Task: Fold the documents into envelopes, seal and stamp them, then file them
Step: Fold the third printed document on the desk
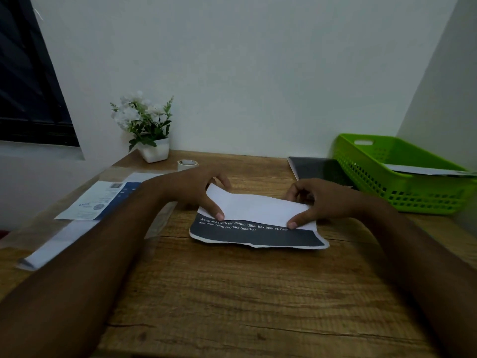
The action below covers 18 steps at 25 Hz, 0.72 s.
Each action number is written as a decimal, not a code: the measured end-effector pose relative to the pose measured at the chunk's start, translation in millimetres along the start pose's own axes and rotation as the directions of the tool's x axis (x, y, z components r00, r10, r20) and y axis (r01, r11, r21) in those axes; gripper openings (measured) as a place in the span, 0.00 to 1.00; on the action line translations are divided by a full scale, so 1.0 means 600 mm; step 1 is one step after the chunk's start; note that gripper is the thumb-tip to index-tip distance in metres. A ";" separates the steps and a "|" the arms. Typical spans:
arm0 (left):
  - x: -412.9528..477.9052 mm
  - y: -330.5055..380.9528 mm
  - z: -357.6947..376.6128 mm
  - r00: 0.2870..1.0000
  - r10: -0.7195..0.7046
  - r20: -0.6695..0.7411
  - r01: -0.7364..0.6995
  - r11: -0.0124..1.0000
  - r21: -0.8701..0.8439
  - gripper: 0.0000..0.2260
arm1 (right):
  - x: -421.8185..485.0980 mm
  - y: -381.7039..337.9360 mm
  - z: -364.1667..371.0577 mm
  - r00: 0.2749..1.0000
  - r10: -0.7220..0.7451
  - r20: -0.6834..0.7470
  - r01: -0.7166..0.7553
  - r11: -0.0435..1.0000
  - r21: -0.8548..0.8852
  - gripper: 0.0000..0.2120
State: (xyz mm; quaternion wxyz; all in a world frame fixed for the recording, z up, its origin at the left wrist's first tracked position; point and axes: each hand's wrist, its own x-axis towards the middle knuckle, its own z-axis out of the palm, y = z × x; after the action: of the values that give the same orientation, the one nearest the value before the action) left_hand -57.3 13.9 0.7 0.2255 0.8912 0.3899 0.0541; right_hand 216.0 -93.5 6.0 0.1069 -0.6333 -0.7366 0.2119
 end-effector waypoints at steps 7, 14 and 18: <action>-0.003 0.007 0.000 0.957 0.104 -0.271 -0.107 0.994 0.003 0.34 | 0.009 0.015 0.001 0.981 -0.043 -0.189 0.041 0.999 -0.013 0.39; 0.003 -0.001 0.004 0.858 0.144 -0.492 -0.111 0.989 0.096 0.22 | 0.003 0.003 0.000 0.842 -0.248 -0.479 0.131 0.955 -0.266 0.21; 0.002 -0.009 0.002 0.860 0.246 -0.448 -0.224 0.969 0.102 0.07 | 0.003 0.002 -0.003 0.860 -0.262 -0.438 0.135 0.944 -0.299 0.13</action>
State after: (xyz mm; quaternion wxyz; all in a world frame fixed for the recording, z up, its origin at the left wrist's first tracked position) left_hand -59.9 17.5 -2.6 0.0983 0.8991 0.3216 0.2803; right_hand 217.6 -91.4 6.7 0.2211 -0.5940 -0.7713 -0.0588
